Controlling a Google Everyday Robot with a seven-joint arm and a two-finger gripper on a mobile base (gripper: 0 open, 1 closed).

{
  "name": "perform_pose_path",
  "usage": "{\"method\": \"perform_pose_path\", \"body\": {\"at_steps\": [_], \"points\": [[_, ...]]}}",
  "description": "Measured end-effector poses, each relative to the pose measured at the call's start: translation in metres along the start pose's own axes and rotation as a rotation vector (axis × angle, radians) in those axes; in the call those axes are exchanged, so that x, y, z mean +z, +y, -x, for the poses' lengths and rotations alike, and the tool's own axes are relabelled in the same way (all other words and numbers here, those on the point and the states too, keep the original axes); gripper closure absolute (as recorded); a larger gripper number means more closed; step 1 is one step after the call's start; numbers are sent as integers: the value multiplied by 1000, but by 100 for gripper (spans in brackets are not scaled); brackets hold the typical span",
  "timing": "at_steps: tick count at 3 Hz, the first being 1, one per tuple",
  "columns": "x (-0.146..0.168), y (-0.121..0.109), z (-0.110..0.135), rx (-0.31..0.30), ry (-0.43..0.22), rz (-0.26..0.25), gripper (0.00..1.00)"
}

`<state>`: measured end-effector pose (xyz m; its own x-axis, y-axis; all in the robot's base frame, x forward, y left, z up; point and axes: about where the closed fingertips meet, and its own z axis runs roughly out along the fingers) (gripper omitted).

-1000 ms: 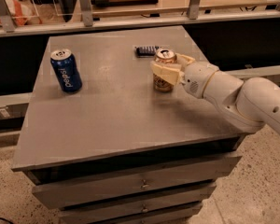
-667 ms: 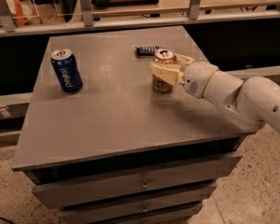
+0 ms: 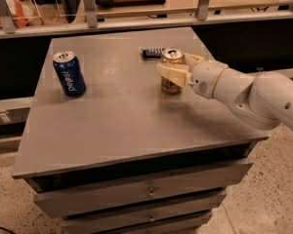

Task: Place orange can upright

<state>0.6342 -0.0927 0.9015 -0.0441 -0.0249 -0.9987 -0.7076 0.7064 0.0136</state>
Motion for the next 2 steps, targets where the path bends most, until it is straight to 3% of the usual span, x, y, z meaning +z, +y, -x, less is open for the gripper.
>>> {"method": "perform_pose_path", "body": {"at_steps": [1,2], "points": [[1,0,1,-9,12,4,0],[-1,-1,2,-20,20,11,0]]}}
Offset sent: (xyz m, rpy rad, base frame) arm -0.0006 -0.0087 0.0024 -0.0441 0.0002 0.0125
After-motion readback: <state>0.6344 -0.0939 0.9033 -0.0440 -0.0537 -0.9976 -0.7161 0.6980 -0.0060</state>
